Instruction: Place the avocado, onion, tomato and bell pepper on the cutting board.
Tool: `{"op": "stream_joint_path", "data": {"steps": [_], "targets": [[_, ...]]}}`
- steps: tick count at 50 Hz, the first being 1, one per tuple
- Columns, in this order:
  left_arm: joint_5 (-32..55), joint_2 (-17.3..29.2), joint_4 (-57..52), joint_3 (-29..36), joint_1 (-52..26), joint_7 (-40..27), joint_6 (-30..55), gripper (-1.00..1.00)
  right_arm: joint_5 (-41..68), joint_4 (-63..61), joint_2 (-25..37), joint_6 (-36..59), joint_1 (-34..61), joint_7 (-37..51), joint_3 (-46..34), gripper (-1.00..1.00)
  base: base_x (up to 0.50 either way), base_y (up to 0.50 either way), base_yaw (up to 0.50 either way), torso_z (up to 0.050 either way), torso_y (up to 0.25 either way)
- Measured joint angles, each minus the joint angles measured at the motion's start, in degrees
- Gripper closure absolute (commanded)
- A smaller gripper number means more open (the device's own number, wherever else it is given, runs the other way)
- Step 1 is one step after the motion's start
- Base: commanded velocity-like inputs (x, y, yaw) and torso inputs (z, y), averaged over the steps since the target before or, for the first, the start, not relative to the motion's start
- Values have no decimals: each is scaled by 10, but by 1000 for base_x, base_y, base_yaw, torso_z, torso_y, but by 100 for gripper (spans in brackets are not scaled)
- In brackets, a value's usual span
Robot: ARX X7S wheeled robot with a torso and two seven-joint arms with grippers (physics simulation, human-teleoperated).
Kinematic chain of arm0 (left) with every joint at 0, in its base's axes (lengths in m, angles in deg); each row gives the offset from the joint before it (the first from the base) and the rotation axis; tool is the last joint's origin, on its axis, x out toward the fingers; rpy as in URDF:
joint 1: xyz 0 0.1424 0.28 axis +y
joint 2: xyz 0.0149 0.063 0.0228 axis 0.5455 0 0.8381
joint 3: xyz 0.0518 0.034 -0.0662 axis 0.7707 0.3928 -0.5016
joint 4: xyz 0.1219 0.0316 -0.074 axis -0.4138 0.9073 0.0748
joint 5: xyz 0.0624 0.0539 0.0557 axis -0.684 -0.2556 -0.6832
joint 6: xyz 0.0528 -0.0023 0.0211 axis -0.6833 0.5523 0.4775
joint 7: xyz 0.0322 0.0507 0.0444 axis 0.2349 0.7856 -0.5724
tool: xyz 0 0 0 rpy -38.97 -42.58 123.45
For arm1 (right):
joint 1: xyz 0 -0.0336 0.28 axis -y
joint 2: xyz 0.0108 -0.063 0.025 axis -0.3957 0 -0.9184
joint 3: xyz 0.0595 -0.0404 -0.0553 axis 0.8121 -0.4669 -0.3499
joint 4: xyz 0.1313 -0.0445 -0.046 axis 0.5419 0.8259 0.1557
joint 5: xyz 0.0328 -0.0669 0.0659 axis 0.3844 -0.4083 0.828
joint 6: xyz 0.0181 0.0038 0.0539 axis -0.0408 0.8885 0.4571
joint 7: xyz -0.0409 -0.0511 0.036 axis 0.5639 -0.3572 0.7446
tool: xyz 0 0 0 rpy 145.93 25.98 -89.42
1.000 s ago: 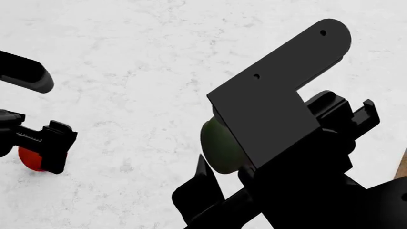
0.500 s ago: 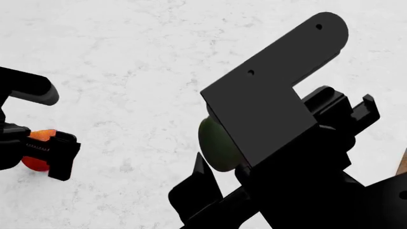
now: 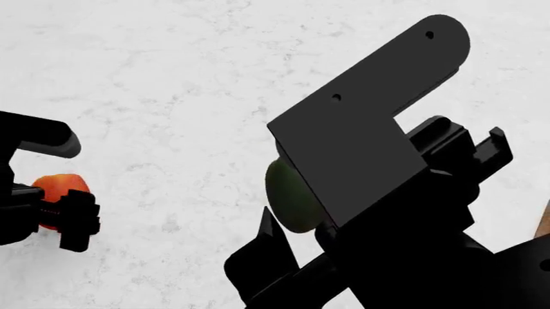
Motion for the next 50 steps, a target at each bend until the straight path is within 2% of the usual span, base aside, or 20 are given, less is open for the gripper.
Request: {"op": "stream_joint_path", "data": {"steps": [11,34,50], "targets": [[29,17,-51,-25,29,-26,-7,100,-8,-8,12,-18,-1,0,15,100,0,0,0,0,0],[123,111,-308,-114,110,-115,-58,100,-5,-40,37,-49,17,28,43,100,0,0,0,0,0],[227,172,-452,-182,88,-198,-80,100,-5,-58,49,-67,28,42,60,100,0,0,0,0,1]]}}
